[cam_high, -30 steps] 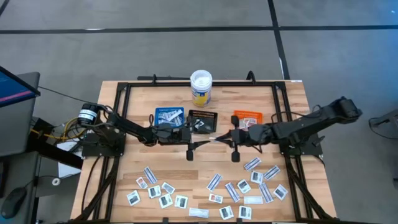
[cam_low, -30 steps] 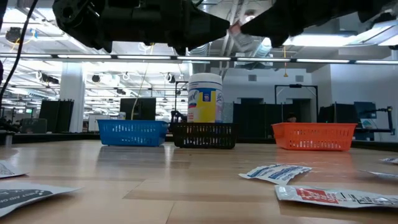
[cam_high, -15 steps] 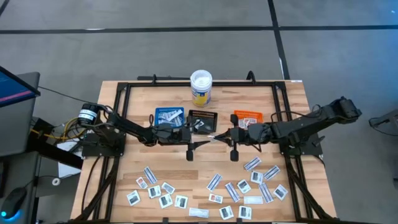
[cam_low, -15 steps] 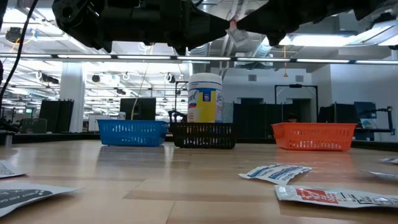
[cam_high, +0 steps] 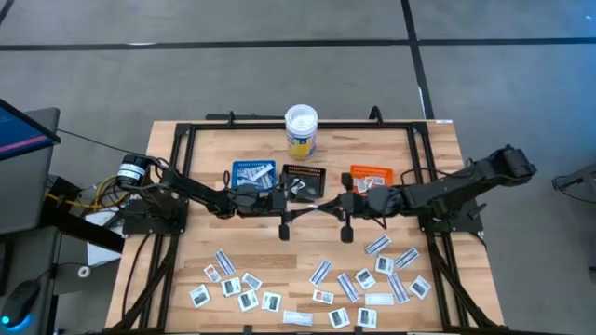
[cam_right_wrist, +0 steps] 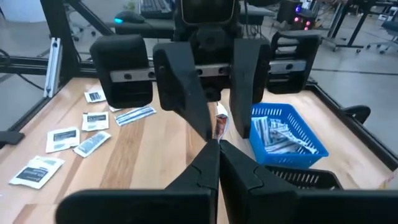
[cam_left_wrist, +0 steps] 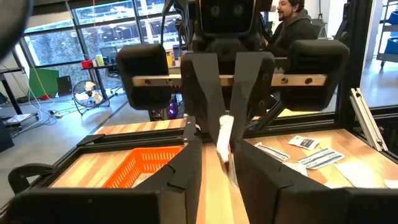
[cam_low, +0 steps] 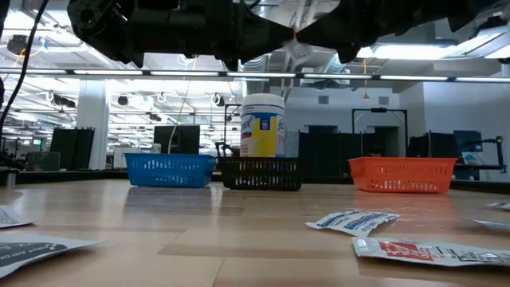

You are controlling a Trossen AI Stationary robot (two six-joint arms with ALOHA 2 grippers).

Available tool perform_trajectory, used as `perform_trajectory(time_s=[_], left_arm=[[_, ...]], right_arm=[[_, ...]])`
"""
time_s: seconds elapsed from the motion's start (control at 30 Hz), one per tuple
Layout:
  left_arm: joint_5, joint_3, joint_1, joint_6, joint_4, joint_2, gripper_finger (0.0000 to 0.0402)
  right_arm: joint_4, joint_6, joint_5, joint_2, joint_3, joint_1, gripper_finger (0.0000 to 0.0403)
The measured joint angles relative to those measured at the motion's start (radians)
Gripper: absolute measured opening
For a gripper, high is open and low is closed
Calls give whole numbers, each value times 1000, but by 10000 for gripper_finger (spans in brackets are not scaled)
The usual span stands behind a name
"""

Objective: Pick & Place First Aid Supplies
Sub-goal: Put the orange ointment pack into the orange bin

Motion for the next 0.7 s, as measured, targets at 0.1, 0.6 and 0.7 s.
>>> perform_trajectory(time_s=[0.1,0.6,0.7], left_arm=[[0,0,0,1,0,0,75],[-11,-1,0,4,-6,-1,14],[-21,-1,0,4,-11,2,10]], right_arm=[[20,0,0,23,0,-1,0],[8,-16,4,36,2,-2,0],[-25,-5,4,35,3,-3,0]])
